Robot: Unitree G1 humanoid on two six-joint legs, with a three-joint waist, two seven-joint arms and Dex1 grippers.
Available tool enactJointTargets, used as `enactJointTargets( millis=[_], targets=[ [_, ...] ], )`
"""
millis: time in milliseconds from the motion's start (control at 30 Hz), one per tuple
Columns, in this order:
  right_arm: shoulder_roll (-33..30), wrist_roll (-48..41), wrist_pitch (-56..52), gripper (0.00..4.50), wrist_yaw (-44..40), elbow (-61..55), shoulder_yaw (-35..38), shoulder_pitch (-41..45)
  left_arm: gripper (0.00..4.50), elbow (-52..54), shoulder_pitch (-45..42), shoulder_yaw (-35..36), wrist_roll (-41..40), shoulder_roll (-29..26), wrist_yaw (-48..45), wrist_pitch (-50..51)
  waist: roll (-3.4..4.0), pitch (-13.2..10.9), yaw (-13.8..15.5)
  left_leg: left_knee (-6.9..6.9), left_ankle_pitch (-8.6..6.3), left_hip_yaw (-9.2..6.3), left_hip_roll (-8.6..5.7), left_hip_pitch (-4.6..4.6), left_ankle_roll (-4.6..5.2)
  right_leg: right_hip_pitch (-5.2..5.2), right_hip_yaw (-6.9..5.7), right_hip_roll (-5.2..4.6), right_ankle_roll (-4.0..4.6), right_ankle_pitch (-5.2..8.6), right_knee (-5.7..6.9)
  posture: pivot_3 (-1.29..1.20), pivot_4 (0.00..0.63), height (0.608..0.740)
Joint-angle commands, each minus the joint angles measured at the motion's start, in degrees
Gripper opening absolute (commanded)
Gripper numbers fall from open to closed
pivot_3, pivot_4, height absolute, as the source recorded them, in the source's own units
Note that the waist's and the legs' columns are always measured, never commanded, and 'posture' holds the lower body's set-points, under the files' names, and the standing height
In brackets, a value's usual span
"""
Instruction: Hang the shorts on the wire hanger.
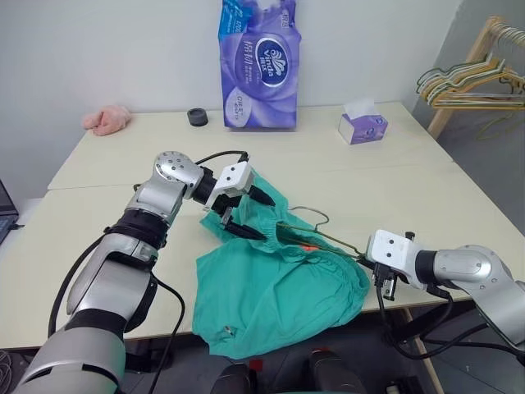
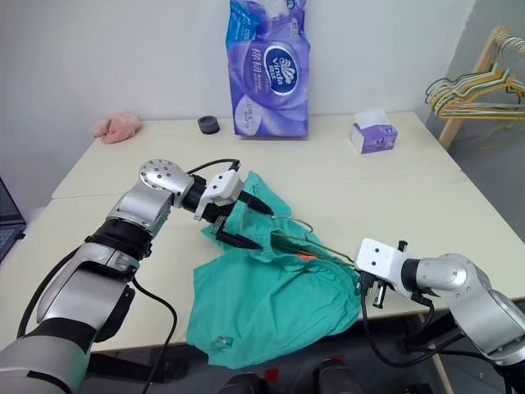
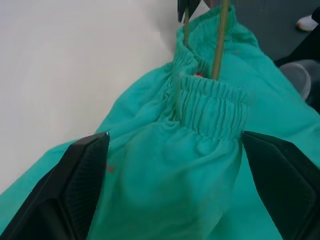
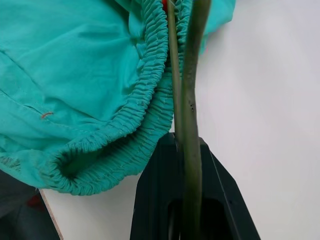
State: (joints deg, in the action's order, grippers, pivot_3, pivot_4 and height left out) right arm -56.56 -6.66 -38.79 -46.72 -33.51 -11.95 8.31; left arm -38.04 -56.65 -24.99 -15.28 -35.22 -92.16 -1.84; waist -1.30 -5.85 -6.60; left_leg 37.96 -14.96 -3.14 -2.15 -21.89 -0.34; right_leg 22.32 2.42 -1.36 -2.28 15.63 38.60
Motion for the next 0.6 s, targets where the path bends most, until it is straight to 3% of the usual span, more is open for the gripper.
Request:
enactJointTargets(
  millis=[33, 367, 600],
  targets=[
    [-1.19, 0.85, 1.91, 0.00, -0.74, 0.66, 2.46, 0.02, 4.46, 2.78, -1.24, -1.86, -2.70, -2.72, -0.34, 1.05, 0.00, 0.00, 0.00, 0.00, 0.00, 0.00, 0.00, 0.00, 0.00, 0.00, -0.01, 0.00, 0.00, 0.00, 0.00, -0.21, 0.064, 0.740],
    [-0.54, 0.97, 2.13, 0.00, -1.05, 1.98, 3.77, -0.49, 4.46, 3.71, -0.48, -3.08, -2.27, -5.68, -0.34, -0.24, 0.00, 0.00, 0.03, 0.01, 0.00, 0.01, -0.01, 0.00, 0.00, -0.01, -0.01, 0.00, 0.00, 0.00, 0.00, -0.21, 0.072, 0.740],
    [-0.15, 1.10, 1.79, 0.00, -1.21, 0.59, 3.02, 1.16, 4.46, 3.11, 0.90, -0.33, 1.26, -1.78, -0.33, -1.43, 0.00, -0.01, 0.15, 0.03, 0.00, 0.01, -0.03, 0.00, 0.01, -0.01, 0.00, 0.00, 0.00, 0.00, 0.01, -0.21, 0.076, 0.740]
  ],
)
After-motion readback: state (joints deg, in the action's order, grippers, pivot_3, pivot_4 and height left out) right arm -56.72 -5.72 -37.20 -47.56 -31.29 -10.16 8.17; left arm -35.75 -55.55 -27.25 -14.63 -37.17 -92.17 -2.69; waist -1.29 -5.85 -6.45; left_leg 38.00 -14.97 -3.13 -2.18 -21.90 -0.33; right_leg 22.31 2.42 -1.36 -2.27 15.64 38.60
